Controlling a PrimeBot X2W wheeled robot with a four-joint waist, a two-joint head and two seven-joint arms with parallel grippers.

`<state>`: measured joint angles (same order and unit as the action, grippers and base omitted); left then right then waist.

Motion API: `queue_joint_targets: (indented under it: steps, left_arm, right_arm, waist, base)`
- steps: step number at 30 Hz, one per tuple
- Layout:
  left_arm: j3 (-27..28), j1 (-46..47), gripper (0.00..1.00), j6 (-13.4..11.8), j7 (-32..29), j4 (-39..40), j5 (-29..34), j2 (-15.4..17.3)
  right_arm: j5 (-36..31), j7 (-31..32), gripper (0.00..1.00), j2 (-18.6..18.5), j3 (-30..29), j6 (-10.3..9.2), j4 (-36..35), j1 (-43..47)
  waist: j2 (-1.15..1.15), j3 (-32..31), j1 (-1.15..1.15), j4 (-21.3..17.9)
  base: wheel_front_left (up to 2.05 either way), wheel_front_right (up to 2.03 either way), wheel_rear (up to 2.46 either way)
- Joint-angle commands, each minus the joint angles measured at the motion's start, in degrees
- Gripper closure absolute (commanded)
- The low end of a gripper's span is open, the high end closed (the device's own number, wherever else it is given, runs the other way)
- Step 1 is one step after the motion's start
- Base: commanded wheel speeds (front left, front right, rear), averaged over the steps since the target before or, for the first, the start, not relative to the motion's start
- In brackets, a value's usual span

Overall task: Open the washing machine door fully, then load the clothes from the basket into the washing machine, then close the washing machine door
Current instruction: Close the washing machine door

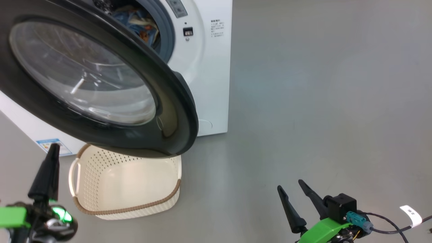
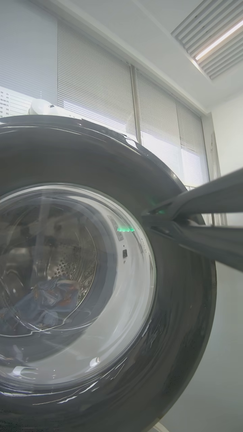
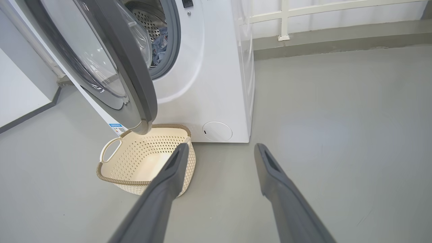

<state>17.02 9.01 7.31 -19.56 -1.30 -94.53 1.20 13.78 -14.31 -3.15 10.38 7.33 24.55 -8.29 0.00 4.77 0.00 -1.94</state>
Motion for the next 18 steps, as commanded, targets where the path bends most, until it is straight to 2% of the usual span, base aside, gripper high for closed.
queue_joint_targets:
  steps: [1, 7, 8, 9, 10, 13, 18]
  left_arm:
    - [1.29, -0.60, 1.00, 0.18, 0.64, 2.09, 0.25, 1.68]
    - [0.01, -5.28, 1.00, 0.18, 4.35, 3.37, 1.50, 1.68]
    - [-0.23, -5.96, 0.79, 0.18, 5.23, 3.80, 2.17, 1.68]
    - [-0.45, -6.60, 0.51, 0.18, 6.26, 4.19, 2.83, 1.68]
    - [-0.69, -7.18, 0.00, 0.18, 7.19, 4.79, 4.04, 1.68]
    - [-1.48, -8.56, 0.00, 0.18, 10.99, 7.20, 8.84, 1.89]
    - [-6.09, -11.25, 0.00, 0.18, 21.60, 11.03, 17.76, 5.42]
  right_arm:
    - [0.22, -0.69, 0.00, 0.27, 1.38, 0.16, -0.91, -0.20]
    - [0.65, -0.69, 0.00, 0.27, 1.70, 0.16, -0.80, 0.39]
    - [0.71, -0.69, 0.00, 0.27, 1.67, 0.16, -0.81, 0.52]
    - [0.78, -0.69, 0.00, 0.27, 1.62, 0.16, -0.82, 0.62]
    - [0.83, -0.69, 0.00, 0.27, 1.58, 0.16, -0.83, 0.72]
    - [0.96, -0.69, 0.00, 0.27, 1.38, 0.16, -0.93, 0.88]
    - [1.10, -0.69, 0.00, 0.27, 0.97, 0.16, -1.36, 1.14]
  waist:
    - [0.00, -1.04, 0.00, 0.40]
    - [0.00, -2.13, 0.00, 0.07]
    - [0.00, -2.24, 0.00, 0.04]
    - [0.00, -2.34, 0.00, 0.01]
    - [0.00, -2.40, 0.00, -0.02]
    - [0.00, -2.48, 0.00, -0.04]
    - [0.00, -2.64, 0.00, -0.08]
  base:
    - [0.00, 0.00, 0.00]
    - [0.00, 0.00, 0.00]
    - [0.00, 0.00, 0.00]
    - [0.00, 0.00, 0.00]
    - [0.00, 0.00, 0.00]
    - [0.00, 0.00, 0.00]
    - [0.00, 0.00, 0.00]
